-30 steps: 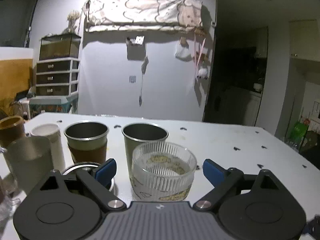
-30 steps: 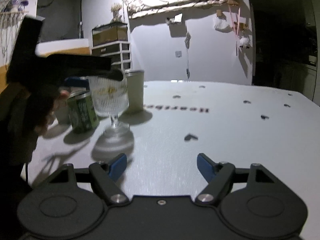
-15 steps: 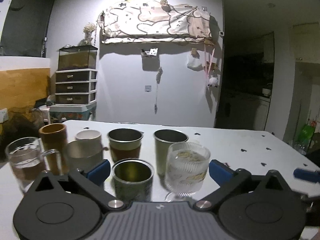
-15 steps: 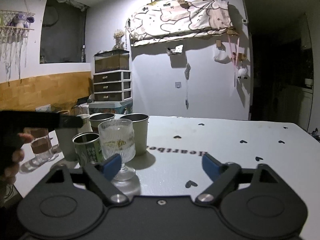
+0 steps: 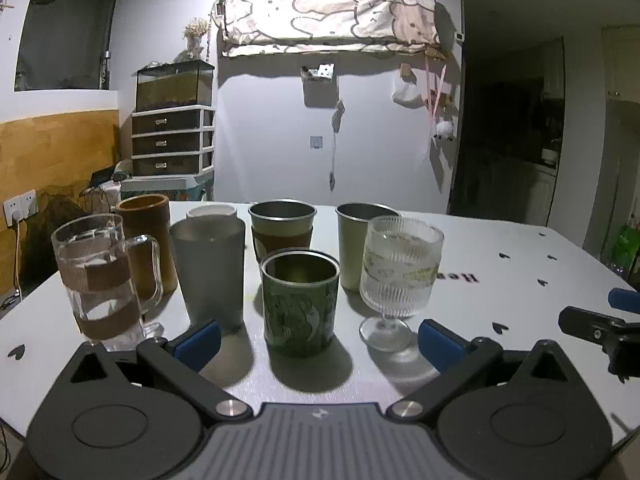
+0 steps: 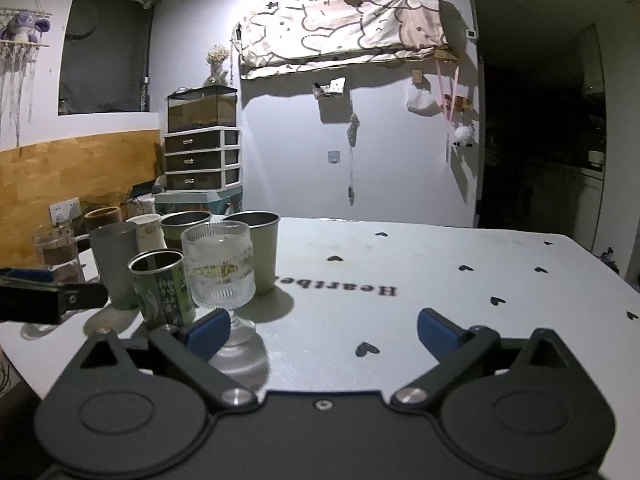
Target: Flip cup upright
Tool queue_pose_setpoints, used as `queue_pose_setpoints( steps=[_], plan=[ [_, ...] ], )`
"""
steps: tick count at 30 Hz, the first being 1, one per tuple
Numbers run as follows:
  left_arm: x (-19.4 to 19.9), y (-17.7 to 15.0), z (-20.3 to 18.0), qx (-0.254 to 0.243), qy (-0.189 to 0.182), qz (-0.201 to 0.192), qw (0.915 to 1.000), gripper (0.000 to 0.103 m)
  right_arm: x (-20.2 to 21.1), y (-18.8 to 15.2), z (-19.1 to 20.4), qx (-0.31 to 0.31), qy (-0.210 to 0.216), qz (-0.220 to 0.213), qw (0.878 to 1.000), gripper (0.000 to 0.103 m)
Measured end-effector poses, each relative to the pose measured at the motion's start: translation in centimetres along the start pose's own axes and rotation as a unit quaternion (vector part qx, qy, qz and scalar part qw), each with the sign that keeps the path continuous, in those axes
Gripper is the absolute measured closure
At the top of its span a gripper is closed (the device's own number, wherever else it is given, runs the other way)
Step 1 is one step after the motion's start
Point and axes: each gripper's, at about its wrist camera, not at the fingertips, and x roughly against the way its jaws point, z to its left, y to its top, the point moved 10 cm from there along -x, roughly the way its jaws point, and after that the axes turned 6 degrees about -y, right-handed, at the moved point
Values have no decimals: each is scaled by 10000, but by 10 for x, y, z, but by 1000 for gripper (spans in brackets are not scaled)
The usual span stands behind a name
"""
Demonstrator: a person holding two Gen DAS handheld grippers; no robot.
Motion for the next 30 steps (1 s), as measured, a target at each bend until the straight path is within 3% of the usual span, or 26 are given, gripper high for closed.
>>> queue_pose_setpoints(
  steps=[9, 30],
  plan=[
    [-4, -8, -9, -183, 41, 182, 9997, 0, -2, -8, -9, -28, -201, 142, 9997, 0],
    [-6, -9, -13, -218, 67, 242, 9994, 0, -1, -10, -8, 41, -242, 160, 9996, 0]
  ],
)
